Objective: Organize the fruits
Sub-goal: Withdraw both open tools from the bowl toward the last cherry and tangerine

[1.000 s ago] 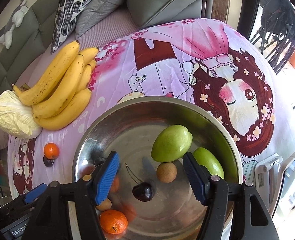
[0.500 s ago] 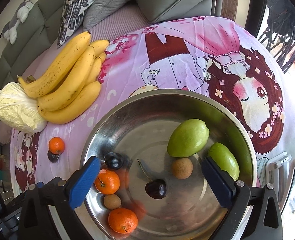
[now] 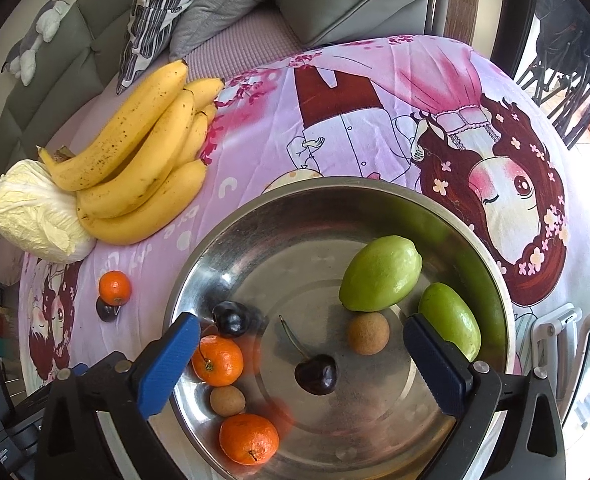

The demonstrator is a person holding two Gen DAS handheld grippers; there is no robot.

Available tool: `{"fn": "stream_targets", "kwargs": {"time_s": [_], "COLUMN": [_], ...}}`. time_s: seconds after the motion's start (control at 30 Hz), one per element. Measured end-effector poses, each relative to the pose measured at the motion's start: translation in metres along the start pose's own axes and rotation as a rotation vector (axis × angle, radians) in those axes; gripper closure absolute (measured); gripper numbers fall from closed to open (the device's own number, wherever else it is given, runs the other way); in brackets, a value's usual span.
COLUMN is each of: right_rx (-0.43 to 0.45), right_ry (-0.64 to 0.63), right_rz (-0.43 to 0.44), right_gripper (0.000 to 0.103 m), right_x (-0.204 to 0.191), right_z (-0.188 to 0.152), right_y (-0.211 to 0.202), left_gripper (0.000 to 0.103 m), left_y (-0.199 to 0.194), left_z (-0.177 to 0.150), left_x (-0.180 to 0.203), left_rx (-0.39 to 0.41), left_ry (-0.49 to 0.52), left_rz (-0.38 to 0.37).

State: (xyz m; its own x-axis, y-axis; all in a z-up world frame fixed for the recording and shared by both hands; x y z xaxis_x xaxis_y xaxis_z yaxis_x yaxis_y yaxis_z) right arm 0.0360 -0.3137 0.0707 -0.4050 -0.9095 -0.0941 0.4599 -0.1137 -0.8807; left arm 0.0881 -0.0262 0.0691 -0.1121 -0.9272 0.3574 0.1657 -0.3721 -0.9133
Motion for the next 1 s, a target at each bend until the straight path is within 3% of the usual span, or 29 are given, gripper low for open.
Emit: {"fn": "stream_targets", "kwargs": {"time_s": [0.53,1.0], "right_rx": [0.057,0.098], "right_ry": [-0.106,-0.254], "right_rz": [0.066,0.15], "right_gripper": [0.0,0.0], "right_x": [-0.035,-0.094], "right_z": [-0.007,-0.023], "right_y": [-0.014,-0.031], "left_gripper": [0.009,0.009], "left_y": [-0.024,-0.056], "left_z": [0.001,-0.005], "left_x": [-0.055,-0.137], "left_rx": [0.032,0.084], "left_ry": [-0.058,-0.141], "left_rz": [0.001,-0.006]}}
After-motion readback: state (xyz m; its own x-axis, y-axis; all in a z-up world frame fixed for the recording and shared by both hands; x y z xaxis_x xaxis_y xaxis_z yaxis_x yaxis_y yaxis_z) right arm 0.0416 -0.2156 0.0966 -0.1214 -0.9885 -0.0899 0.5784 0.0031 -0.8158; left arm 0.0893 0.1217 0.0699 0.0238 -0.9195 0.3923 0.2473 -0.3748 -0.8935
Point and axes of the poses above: each gripper's, at about its wrist camera, not at the fingertips, and y roughly the way its jaws point, x to its right, z to its top, the point moved 4 cm from there along y, roughly the way its jaws point, and after that the axes turned 14 degrees about -z, right-handed, at the moved point
